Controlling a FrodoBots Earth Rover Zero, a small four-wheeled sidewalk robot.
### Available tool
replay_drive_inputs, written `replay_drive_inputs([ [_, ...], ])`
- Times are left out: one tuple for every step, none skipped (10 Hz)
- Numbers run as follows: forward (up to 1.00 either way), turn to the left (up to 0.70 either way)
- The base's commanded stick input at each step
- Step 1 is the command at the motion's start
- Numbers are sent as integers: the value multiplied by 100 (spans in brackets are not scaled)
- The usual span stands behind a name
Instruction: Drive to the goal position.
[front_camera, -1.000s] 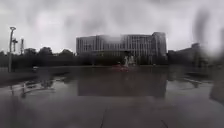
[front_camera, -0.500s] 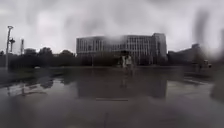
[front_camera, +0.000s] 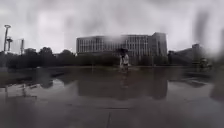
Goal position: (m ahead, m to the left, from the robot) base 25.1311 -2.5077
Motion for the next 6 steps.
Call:
replay_drive_inputs([
  [70,0],
  [70,0],
  [70,0],
  [70,0],
  [70,0],
  [70,0],
])
